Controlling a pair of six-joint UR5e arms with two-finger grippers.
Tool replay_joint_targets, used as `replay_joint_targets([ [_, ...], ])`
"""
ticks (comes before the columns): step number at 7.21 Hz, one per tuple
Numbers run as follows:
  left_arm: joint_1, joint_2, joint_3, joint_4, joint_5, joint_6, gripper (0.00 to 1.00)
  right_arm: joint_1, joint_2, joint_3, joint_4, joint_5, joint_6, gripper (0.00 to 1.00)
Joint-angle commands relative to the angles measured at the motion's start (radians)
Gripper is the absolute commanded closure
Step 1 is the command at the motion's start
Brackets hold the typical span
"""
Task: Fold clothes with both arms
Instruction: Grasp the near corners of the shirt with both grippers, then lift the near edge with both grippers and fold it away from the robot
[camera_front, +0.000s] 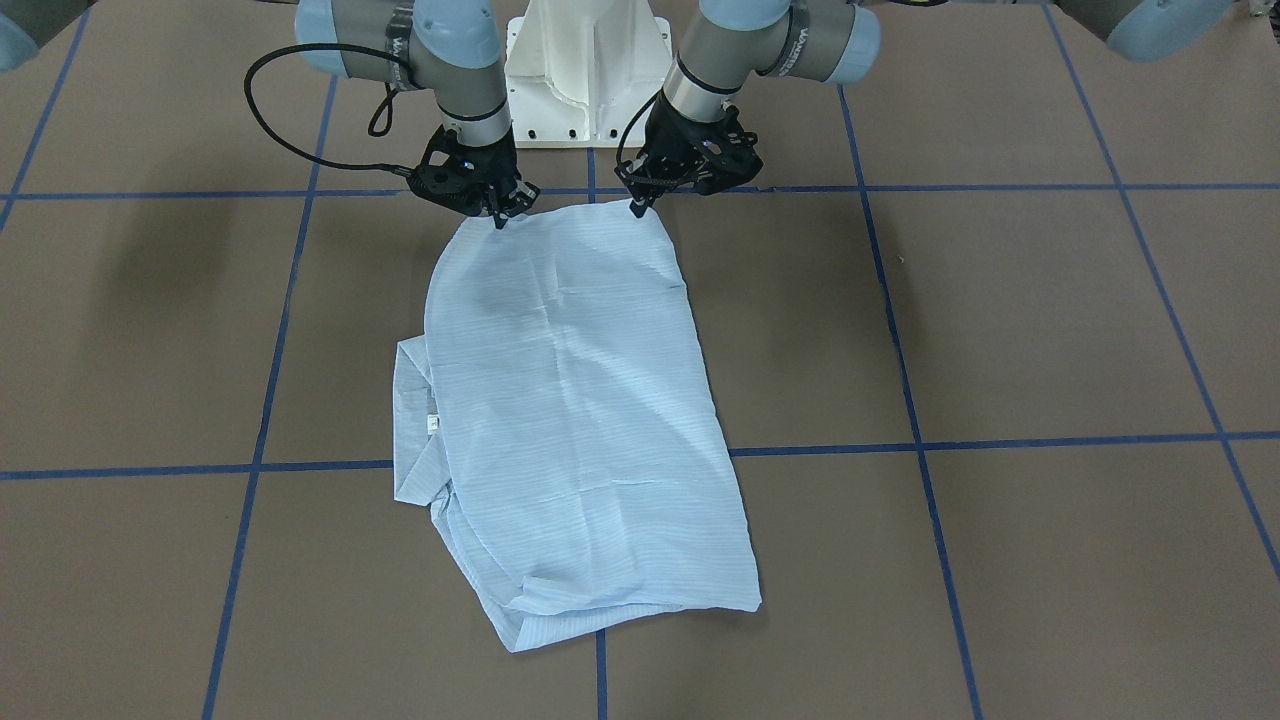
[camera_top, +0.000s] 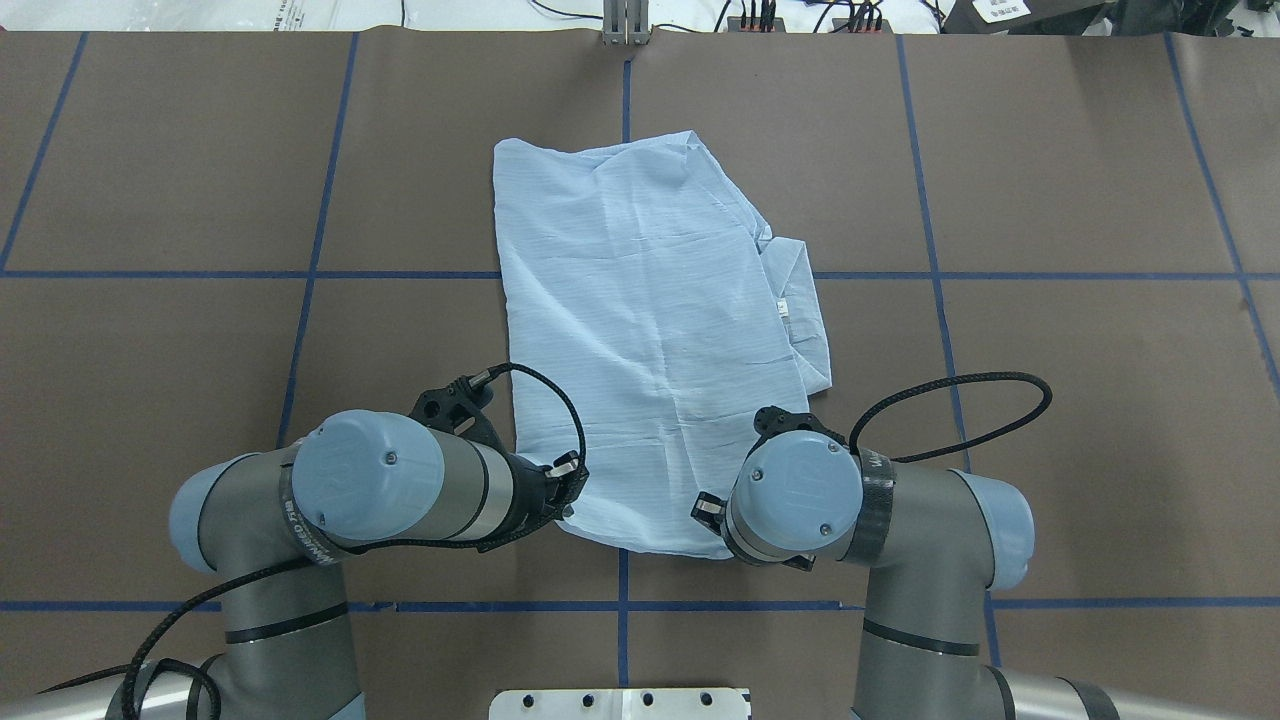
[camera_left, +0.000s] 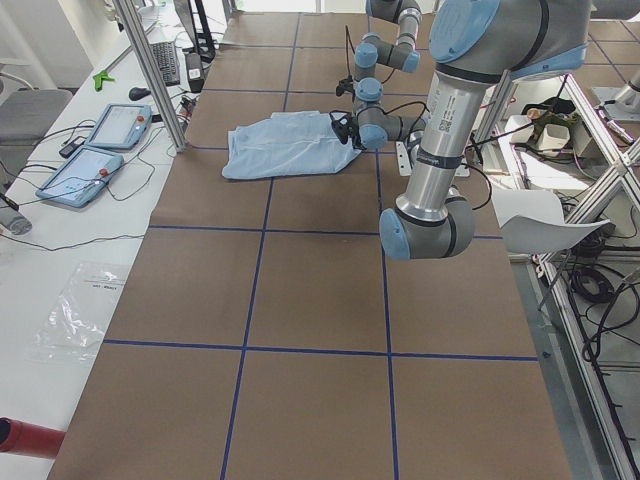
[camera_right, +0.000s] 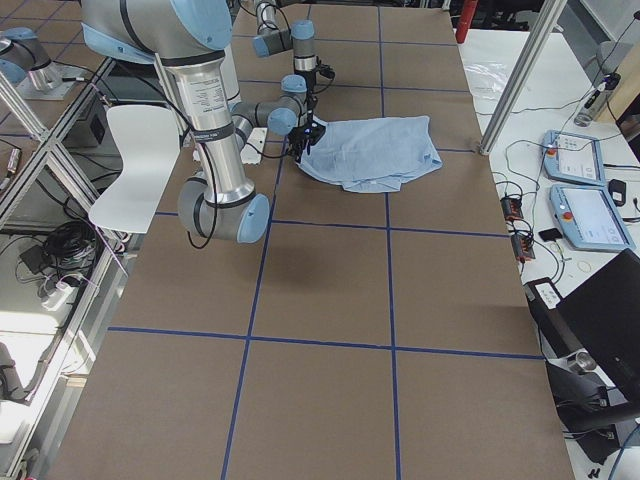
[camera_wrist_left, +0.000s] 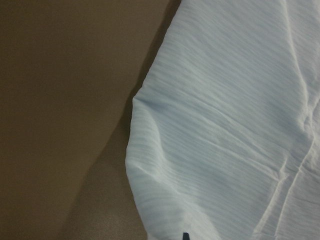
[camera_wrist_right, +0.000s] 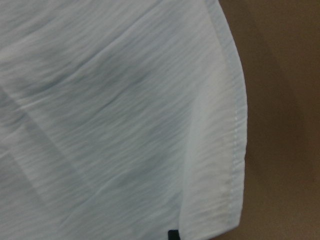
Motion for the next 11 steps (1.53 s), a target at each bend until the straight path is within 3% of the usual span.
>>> replay_joint_targets([
  [1, -0.001, 0.010, -0.116, 0.102, -0.045, 0.000, 1.00, 0.007, -0.013, 0.086, -0.001, 0.025, -0.003, 1.00],
  [4, 0.008, 0.007, -0.301, 0.317, -0.062, -0.012, 1.00, 0.000, -0.024, 0.227, -0.007, 0.134, -0.001, 1.00],
  [6, 0.025, 0.005, -0.362, 0.431, -0.093, -0.017, 1.00, 0.010, -0.049, 0.348, -0.010, 0.284, 0.003, 1.00],
  [9, 0.039, 0.005, -0.468, 0.551, -0.153, -0.017, 1.00, 0.036, -0.049, 0.388, -0.010, 0.354, 0.005, 1.00],
  [11, 0.046, -0.007, -0.456, 0.542, -0.165, -0.006, 1.00, 0.047, -0.038, 0.373, -0.007, 0.362, -0.003, 1.00],
])
